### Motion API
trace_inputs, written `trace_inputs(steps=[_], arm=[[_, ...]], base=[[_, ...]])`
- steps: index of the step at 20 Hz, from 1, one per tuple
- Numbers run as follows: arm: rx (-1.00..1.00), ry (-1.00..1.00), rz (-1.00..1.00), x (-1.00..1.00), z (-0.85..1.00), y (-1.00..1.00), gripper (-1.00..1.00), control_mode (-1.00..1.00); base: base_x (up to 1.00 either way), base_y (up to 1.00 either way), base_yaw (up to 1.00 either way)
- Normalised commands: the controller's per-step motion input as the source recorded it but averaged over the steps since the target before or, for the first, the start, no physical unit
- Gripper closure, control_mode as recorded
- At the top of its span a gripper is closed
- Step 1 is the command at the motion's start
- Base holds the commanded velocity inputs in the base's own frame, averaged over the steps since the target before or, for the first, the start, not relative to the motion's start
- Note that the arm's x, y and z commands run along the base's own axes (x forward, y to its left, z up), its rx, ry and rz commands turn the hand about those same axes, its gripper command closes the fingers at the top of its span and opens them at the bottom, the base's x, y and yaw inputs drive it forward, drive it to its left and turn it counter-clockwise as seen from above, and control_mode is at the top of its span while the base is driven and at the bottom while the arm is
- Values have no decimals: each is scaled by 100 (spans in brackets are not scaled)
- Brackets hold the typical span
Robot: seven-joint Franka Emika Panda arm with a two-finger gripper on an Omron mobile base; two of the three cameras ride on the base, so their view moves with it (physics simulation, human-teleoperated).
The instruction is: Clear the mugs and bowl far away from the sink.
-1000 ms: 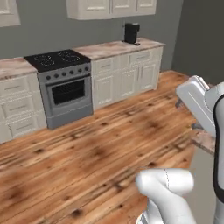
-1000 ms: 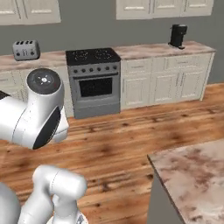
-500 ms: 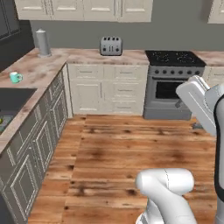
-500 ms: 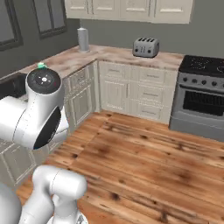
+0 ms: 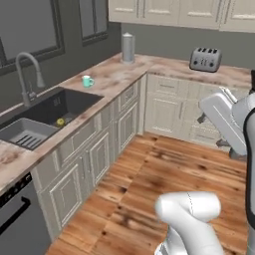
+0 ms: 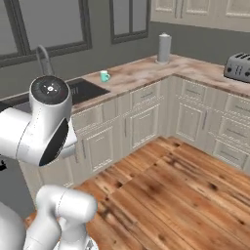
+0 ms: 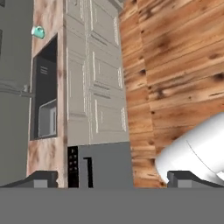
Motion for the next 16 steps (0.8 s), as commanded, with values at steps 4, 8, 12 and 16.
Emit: trace_inputs(steps=[4, 8, 12, 16], arm=[[0, 0, 0, 0, 0, 0, -100, 100], [0, 0, 0, 0, 0, 0, -100, 100], [0, 0, 0, 0, 0, 0, -100, 100], [0, 0, 0, 0, 0, 0, -100, 100]], base=[[83, -100, 26], [100, -91, 41], [98, -58, 59], [43, -4, 93]])
